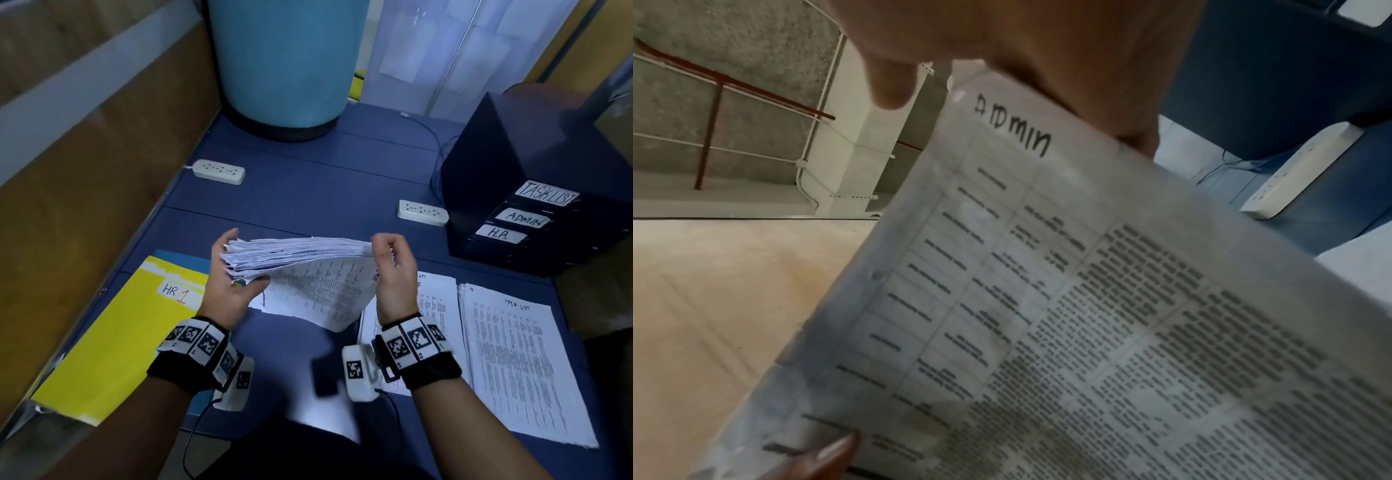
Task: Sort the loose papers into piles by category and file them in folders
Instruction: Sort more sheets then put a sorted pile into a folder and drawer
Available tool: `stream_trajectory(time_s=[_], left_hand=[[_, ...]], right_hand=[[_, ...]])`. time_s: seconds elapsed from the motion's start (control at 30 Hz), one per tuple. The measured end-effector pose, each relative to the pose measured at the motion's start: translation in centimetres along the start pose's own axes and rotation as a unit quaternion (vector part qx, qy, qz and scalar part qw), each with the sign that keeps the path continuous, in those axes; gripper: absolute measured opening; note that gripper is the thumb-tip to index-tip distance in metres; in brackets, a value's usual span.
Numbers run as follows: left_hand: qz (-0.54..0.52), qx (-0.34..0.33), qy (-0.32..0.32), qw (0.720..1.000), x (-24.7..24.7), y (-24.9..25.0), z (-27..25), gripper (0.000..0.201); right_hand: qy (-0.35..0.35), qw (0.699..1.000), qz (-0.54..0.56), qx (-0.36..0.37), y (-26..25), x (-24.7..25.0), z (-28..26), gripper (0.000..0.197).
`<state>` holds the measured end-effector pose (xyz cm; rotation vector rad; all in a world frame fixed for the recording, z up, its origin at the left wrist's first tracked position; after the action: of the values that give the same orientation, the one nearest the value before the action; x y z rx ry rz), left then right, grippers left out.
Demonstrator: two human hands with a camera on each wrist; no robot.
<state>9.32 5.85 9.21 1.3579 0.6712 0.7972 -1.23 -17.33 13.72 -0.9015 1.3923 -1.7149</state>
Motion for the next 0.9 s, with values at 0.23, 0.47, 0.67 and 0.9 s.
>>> stream_trajectory(time_s=[0.23,0.47,0.67,0.9], left_hand=[[0.010,-0.006,0.013,1.000,0.3,0.4,1.0,0.054],[0.013,0.039,0.027,0.999,0.2,0.6,1.8,0.035],[0.325,-0.084,0.074,0.939,1.6,8.0,2.2,0.089],[0.351,-0.033,-0.080,0.932,-0.9,9.9,2.9,0.023]], right_hand=[[-0.007,1.000,-0.019,-0.011,0.3,0.3,0.4,0.018],[-0.123,0.983,-0.022,-0.137,4.9,0.2,-1.2,0.031],[-0.194,0.967,-0.159,-0.047,-0.9,-2.4,1.1,0.030],[-0.257,0.906,-0.334,0.049,-6.7,-3.9,2.3,0.022]])
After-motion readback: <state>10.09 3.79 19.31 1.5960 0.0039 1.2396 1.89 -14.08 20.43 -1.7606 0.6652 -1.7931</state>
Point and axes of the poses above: each hand's wrist, its own z-axis towards the middle knuckle, its own x-axis out of the back of the hand, y = z × x, the point moved 5 cm from there along z, towards the middle knuckle, and after that the axes turned 15 degrees about -y, right-handed, at the moved point
